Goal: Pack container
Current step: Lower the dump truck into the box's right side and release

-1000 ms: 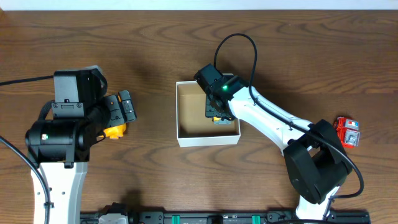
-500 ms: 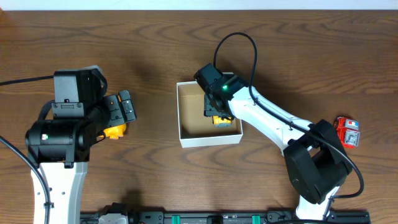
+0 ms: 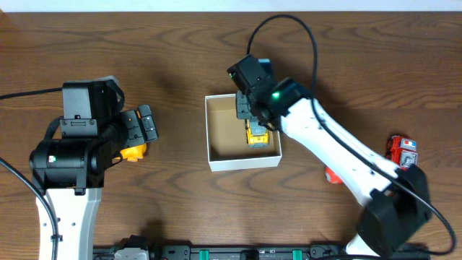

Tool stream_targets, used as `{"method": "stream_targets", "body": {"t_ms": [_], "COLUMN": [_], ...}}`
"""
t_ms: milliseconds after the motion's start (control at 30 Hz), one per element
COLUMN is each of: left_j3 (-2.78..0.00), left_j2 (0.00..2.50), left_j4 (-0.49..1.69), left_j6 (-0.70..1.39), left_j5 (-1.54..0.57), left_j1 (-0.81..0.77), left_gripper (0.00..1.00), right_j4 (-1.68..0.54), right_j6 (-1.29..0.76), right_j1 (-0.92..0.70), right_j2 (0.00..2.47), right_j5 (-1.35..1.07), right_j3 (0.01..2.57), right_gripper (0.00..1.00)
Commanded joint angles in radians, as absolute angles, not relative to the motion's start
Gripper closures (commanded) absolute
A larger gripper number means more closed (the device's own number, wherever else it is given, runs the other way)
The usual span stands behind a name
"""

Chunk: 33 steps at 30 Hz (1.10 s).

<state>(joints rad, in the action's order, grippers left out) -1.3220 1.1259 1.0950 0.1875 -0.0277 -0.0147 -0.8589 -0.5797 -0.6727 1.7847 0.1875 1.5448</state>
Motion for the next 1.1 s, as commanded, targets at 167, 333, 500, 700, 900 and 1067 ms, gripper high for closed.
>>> {"method": "stream_targets", "body": {"t_ms": [167,333,500,700,900,1067], "left_j3": [-1.341,-1.341,-1.341,-1.341,-1.341,-1.341], "left_j2": [1.130,1.130,1.130,1.130,1.130,1.130], "left_j4": [1.095,1.095,1.095,1.095,1.095,1.095], "left_j6": [0.200,0.200,0.200,0.200,0.200,0.200], "left_j5": [-0.038,-0.038,-0.038,-0.038,-0.038,-0.038], "left_j1": [-0.010,-0.010,-0.010,-0.010,-0.010,-0.010], "left_gripper": [0.02,0.02,0.02,0.02,0.02,0.02], "right_j4": [-0.891,-0.884,-0.868,-0.868,-0.875,-0.867], "right_j6": [-0.518,-0.518,-0.516,-0.508,-0.507,-0.506], "right_j1": [-0.739,-0.747,-0.740,-0.723,-0.723,-0.719], "right_j2": [1.865,1.940,1.985,2.019,2.051,2.062], "right_j5": [0.109,0.101,0.175,0.217,0.216,0.218], "right_j3": [1.555,1.555,1.555,1.555,1.555,1.555], "right_gripper": [0.99,0.99,0.99,0.99,0.98,0.98]}}
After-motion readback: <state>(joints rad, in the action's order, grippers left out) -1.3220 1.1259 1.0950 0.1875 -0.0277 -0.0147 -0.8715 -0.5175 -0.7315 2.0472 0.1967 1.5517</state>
